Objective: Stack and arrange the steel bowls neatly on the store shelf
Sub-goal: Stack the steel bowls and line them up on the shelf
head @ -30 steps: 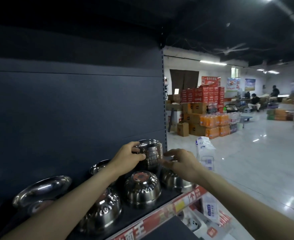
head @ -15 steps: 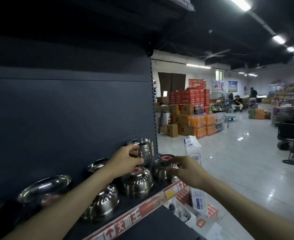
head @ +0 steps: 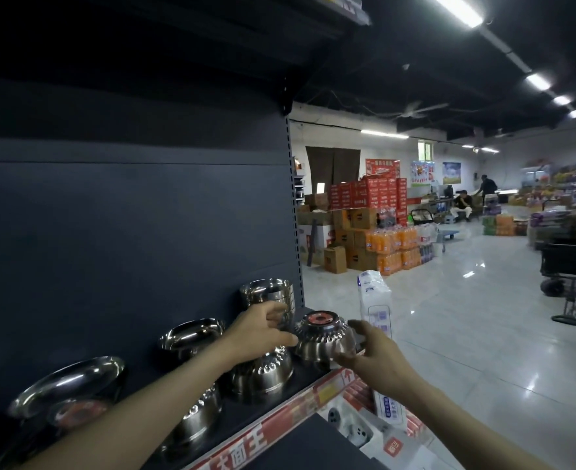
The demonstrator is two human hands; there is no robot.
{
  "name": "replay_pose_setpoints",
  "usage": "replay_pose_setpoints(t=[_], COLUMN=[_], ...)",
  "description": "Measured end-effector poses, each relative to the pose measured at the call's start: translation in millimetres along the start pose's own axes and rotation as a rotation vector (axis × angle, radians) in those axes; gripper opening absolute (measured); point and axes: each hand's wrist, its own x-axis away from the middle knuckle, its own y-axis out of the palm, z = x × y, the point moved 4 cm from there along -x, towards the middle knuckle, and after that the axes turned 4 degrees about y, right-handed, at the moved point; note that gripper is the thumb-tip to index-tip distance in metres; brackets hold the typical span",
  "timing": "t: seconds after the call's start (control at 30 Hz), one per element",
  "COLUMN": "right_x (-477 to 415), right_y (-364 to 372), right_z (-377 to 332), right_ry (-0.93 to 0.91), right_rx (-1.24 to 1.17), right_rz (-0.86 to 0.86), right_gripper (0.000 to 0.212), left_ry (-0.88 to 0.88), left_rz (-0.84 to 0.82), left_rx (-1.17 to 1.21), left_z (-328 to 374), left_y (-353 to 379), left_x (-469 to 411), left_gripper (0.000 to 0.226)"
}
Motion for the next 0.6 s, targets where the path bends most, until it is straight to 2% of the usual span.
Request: replay_pose_setpoints(t=[0.13,0.2,0.33,0.4,0.6], right_x=[-13.2,-22.4,-38.0,-45.1,-63.4], right_y=[5.5,9.0,14.9,17.8,30.2], right_z=[18.0,26.0,38.1,43.8,62.4], right_ry=[0.057,0.085,0.131,0.133,0.049], right_rx=[-0.035,-0.052,-0.039,-0.049,-0.039], right_rz=[-0.003,-0.006,-0.01,-0.025,-0.023], right_gripper=[0.09,0.093,0.089,0.087,0.07], left_ry=[-0.015,-0.015,-0.058,-0.093,-0.141], left_rz=[-0.073,-0.09,-0.113,-0.143,-0.171], left_rx=[-0.131,-0.201,-0.258,-0.304,-0.375], left_z=[2.5,2.6,-4.3,-10.7,-26.0], left_y=[16.1,25.2,39.6,44.6,50.9], left_x=[-23.6,-32.4,-50.4,-59.5,-76.3], left_gripper=[0.099,0.097,0.069,0.062,0.077])
